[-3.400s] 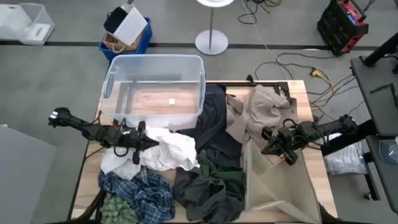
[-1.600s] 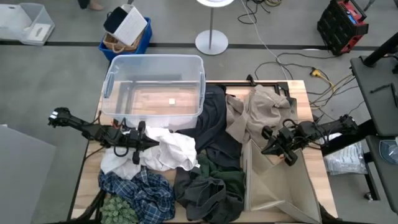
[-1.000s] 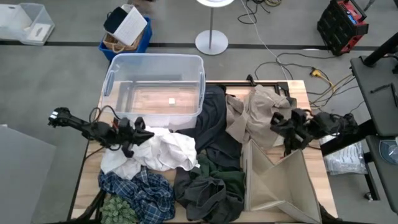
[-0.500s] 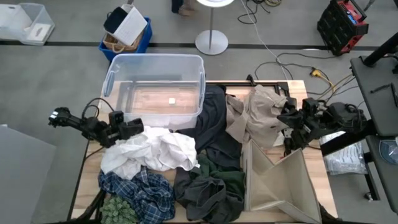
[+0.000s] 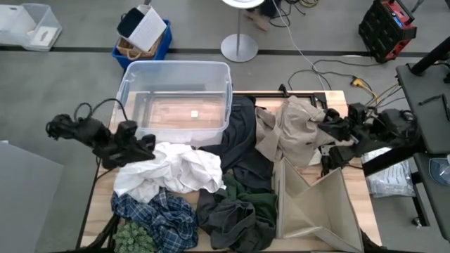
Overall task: Sort clothes
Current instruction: Put the white shirt into the transparent bin
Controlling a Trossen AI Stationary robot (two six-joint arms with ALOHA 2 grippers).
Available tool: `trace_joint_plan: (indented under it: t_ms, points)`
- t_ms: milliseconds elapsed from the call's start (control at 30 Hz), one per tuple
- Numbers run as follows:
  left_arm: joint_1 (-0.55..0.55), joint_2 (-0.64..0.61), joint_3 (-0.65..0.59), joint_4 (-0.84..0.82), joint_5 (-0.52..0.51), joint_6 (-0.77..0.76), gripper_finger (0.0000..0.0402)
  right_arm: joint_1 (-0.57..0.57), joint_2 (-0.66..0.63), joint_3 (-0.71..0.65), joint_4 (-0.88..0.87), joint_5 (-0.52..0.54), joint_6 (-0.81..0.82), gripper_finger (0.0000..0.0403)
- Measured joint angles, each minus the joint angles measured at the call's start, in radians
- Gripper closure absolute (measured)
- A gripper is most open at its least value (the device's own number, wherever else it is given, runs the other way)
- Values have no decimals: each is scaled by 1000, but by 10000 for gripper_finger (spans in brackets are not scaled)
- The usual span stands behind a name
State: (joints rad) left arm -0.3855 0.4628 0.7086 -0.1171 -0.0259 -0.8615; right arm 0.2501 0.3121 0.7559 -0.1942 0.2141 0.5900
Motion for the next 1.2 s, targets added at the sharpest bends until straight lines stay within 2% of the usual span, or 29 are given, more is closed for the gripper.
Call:
trace_joint_plan:
  t_ms: [167,300,400,533,767,900,1000,1067,1133,1200]
  points:
    - [0,145,278,-522,-79,-48,401,0,95,148,-176,3,59,390]
    - [0,266,463,-738,-127,9,401,0,209,318,-401,-10,127,390]
    - [0,344,566,-802,-150,91,401,0,299,442,-537,-57,127,390]
    - [0,424,653,-853,-173,151,401,0,386,558,-591,-91,71,390]
    - [0,503,716,-903,-267,221,401,0,468,663,-565,-90,53,390]
    - [1,545,738,-904,-386,247,401,0,503,684,-498,-82,45,390]
    - [2,571,769,-904,-428,251,401,0,524,690,-410,-83,17,390]
    - [2,590,797,-907,-429,266,401,0,547,697,-349,-90,-10,390]
    - [2,610,827,-923,-415,279,401,0,575,722,-314,-91,-109,390]
    - [2,631,863,-978,-328,283,401,0,611,764,-332,-88,-149,390]
